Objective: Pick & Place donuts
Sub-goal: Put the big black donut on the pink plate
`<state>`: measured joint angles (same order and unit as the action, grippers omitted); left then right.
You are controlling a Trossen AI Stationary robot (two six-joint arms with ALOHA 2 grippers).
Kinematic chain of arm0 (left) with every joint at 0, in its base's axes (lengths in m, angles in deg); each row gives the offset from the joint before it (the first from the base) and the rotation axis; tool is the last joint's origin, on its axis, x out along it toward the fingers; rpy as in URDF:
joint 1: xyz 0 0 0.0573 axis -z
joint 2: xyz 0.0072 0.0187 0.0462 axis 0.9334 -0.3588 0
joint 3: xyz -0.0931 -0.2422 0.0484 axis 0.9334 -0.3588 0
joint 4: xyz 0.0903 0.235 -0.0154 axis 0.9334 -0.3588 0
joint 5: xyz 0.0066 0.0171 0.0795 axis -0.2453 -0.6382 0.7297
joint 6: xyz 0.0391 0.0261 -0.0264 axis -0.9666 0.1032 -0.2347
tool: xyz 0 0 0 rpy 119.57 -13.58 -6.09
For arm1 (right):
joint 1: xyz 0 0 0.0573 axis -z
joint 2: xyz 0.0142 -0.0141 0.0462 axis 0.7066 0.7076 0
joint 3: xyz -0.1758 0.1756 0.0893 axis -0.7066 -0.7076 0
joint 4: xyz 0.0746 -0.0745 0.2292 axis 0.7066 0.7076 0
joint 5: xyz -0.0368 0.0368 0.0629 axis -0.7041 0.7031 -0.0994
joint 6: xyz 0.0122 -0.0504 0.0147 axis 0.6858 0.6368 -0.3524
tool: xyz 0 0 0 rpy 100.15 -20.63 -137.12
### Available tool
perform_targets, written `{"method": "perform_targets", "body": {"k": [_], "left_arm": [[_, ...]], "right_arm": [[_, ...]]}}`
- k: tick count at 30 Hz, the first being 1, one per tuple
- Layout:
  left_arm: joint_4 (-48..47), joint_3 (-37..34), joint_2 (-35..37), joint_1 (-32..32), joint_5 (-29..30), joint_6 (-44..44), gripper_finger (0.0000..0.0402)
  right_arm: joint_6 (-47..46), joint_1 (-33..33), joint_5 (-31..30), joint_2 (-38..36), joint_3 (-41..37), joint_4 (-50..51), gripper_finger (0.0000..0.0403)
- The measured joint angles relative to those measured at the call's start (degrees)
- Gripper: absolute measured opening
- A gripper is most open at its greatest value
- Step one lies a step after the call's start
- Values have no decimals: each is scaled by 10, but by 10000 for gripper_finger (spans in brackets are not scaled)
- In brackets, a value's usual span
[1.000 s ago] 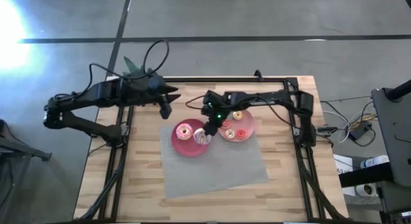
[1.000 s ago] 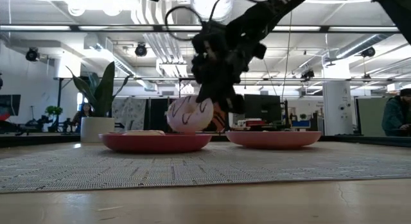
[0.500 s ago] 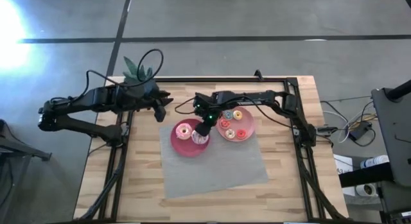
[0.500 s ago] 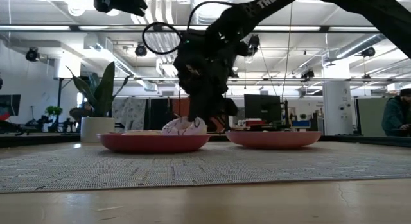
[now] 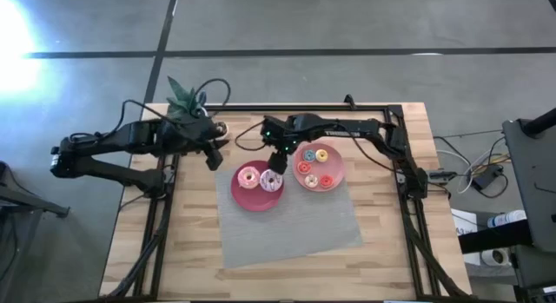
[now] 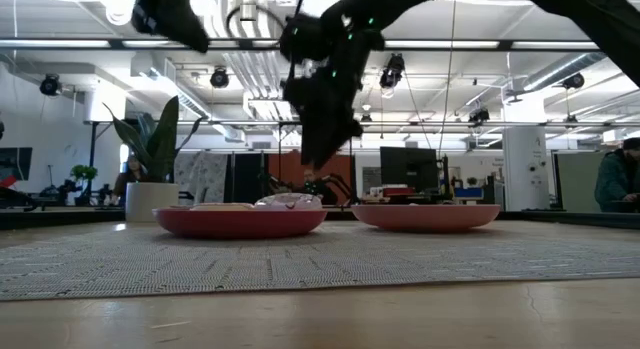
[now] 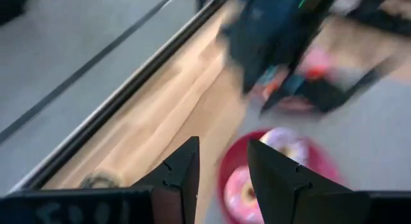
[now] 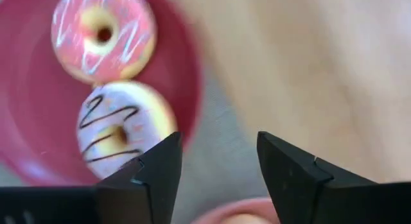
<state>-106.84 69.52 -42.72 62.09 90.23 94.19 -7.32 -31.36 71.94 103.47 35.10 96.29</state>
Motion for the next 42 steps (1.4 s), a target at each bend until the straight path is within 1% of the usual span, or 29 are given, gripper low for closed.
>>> {"method": "perform_targets", "body": {"k": [2,5,7,10,15,18,21,26,30,33,35,42], "left_arm": [[-22,-21,-2,-4,33,33,106],[-26,-62,-15,-16,93,53,106],[-24,-87,-38,-37,103,54,106],[-22,-111,-91,-93,88,58,106],[0,-112,-206,-197,17,12,106],[4,-97,-277,-243,12,-25,106],[1,-70,-340,-270,13,-54,106],[-22,-12,-415,-275,5,-102,106],[-42,20,-442,-270,15,-105,106],[-42,31,-451,-268,58,-104,106],[-41,34,-455,-268,75,-109,106],[-45,34,-484,-267,81,-114,106]], "right_arm": [[26,1,-29,-22,1,-3,196],[36,11,-42,-52,-11,-4,195],[29,25,-42,-67,-22,-3,194],[14,46,-43,-91,-39,-3,194],[-4,61,-43,-126,-62,-5,194],[-9,61,-42,-135,-65,-5,194],[-17,60,-42,-144,-65,-6,194],[-20,53,-42,-145,-65,-4,194],[-21,52,-42,-145,-65,0,194],[-20,51,-42,-145,-67,-1,194],[-20,51,-42,-145,-69,-1,194],[-18,52,-42,-145,-83,-3,194]]}}
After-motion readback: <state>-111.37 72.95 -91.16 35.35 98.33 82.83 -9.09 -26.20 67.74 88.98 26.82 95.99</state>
